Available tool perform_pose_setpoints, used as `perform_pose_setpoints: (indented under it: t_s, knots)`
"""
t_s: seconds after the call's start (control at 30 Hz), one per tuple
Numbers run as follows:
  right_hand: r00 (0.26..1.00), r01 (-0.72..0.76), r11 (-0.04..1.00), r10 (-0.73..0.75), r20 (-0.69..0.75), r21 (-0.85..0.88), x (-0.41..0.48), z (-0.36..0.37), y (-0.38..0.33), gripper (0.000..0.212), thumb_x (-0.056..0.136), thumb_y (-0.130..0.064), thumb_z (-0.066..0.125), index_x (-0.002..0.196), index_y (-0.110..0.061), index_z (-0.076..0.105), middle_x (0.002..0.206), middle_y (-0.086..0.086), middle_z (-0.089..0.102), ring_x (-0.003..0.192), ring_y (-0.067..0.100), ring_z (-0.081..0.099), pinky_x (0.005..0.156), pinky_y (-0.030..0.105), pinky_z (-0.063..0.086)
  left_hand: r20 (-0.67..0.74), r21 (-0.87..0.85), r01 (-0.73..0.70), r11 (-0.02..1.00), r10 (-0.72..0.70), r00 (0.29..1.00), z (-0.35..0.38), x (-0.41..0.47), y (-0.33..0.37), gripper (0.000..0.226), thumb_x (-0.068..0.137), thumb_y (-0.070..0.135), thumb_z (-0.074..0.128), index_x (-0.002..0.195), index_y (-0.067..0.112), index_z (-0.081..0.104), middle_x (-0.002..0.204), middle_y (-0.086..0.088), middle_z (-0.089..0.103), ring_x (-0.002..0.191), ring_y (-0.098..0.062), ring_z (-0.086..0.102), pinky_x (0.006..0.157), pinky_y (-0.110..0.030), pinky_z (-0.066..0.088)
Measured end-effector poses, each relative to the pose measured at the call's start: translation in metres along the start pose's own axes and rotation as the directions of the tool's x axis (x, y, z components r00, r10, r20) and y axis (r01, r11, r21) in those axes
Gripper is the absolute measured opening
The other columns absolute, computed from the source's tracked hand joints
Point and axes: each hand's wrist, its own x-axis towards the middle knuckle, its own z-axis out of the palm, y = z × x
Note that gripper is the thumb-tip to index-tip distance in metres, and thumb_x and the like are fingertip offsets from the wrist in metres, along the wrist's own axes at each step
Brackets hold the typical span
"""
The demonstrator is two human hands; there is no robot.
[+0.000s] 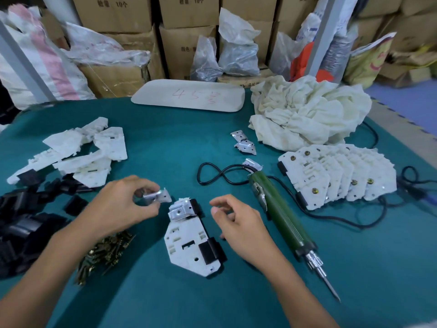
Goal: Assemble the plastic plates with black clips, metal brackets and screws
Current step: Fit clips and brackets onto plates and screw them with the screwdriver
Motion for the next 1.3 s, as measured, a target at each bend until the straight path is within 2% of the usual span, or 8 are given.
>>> perform_pose_setpoints:
  t_s: [0.13, 0.3, 0.5, 0.8, 0.93, 1.0, 1.13, 1.3]
  knots:
    - [0.995, -0.095, 0.996, 0.094, 0.041, 0.006, -0.028, -0.015, 0.006, 0.018, 0.099, -0.030, 0.055, 0.089, -0.037, 0.068, 0.075, 0.006, 0.067, 0.051, 0.013, 0.058, 0.048, 0.027, 0.053, -0.130, -0.198, -0.032, 0.980, 0.006, 0.992, 0.016, -0.064, 0.026, 0.041, 0.070, 0.031, 0.087, 0.106, 0.041, 0.068, 0.095, 0.026, 0.068, 0.089, 0.000, 0.062, 0.075, -0.009, 0.044]
    - [0.975, -0.180, 0.981, 0.168, 0.145, 0.074, -0.044, -0.020, 0.002, 0.027, 0.099, -0.012, 0.054, 0.094, -0.029, 0.074, 0.078, 0.001, 0.071, 0.058, 0.012, 0.067, 0.060, 0.026, 0.059, -0.166, -0.285, -0.096, 0.954, 0.049, 0.985, 0.042, -0.110, 0.057, 0.052, 0.070, 0.039, 0.079, 0.120, 0.033, 0.065, 0.095, 0.019, 0.068, 0.089, -0.010, 0.063, 0.083, -0.021, 0.048]
    - [0.959, -0.230, 0.961, 0.197, 0.204, 0.153, -0.044, -0.012, -0.003, 0.025, 0.099, -0.006, 0.056, 0.107, -0.024, 0.071, 0.076, 0.006, 0.072, 0.065, 0.019, 0.071, 0.076, 0.037, 0.064, -0.145, -0.184, -0.098, 0.978, 0.072, 0.987, 0.057, -0.116, 0.063, 0.058, 0.075, 0.037, 0.083, 0.128, 0.030, 0.061, 0.100, 0.019, 0.063, 0.089, 0.000, 0.056, 0.089, -0.030, 0.050]
    - [0.947, -0.268, 0.906, 0.186, 0.261, 0.328, -0.046, -0.010, -0.002, 0.011, 0.098, -0.006, 0.066, 0.102, -0.012, 0.074, 0.072, 0.002, 0.072, 0.065, 0.017, 0.069, 0.067, 0.022, 0.058, -0.074, -0.271, -0.107, 0.957, 0.090, 0.993, 0.065, -0.103, 0.068, 0.060, 0.073, 0.051, 0.073, 0.129, 0.045, 0.053, 0.102, 0.018, 0.065, 0.090, -0.002, 0.057, 0.082, -0.018, 0.046]
    - [0.941, -0.271, 0.899, 0.171, 0.293, 0.344, -0.044, -0.013, -0.005, 0.009, 0.093, -0.008, 0.073, 0.099, -0.012, 0.068, 0.074, 0.009, 0.072, 0.060, 0.020, 0.065, 0.060, 0.023, 0.054, -0.105, -0.397, -0.070, 0.915, 0.031, 0.994, 0.069, -0.105, 0.065, 0.059, 0.069, 0.046, 0.084, 0.123, 0.046, 0.061, 0.100, 0.024, 0.067, 0.089, -0.004, 0.059, 0.076, -0.008, 0.040]
    - [0.949, -0.256, 0.902, 0.165, 0.269, 0.349, -0.043, -0.011, -0.006, 0.014, 0.090, -0.004, 0.073, 0.098, -0.012, 0.064, 0.072, 0.010, 0.071, 0.057, 0.021, 0.061, 0.056, 0.025, 0.052, -0.104, -0.450, -0.031, 0.892, -0.019, 0.994, 0.073, -0.108, 0.065, 0.059, 0.066, 0.052, 0.088, 0.119, 0.053, 0.061, 0.108, 0.027, 0.065, 0.103, -0.002, 0.057, 0.082, -0.006, 0.038]
    - [0.972, -0.194, 0.852, 0.100, 0.212, 0.486, -0.044, -0.004, -0.008, 0.021, 0.087, 0.000, 0.073, 0.103, -0.011, 0.065, 0.075, 0.015, 0.071, 0.059, 0.023, 0.058, 0.056, 0.027, 0.052, -0.209, -0.521, -0.006, 0.853, -0.121, 0.970, 0.078, -0.114, 0.068, 0.046, 0.067, 0.070, 0.076, 0.109, 0.055, 0.064, 0.126, 0.026, 0.040, 0.129, 0.003, 0.031, 0.100, -0.005, 0.028]
    - [0.990, -0.081, 0.797, -0.006, 0.142, 0.598, -0.043, 0.002, -0.016, 0.020, 0.083, -0.005, 0.070, 0.088, -0.023, 0.075, 0.076, 0.013, 0.071, 0.062, 0.020, 0.063, 0.059, 0.028, 0.055, -0.151, -0.741, 0.026, 0.671, -0.204, 0.967, 0.062, -0.113, 0.074, 0.051, 0.072, 0.055, 0.082, 0.118, 0.057, 0.062, 0.149, 0.017, 0.031, 0.134, 0.003, 0.042, 0.097, -0.011, 0.044]
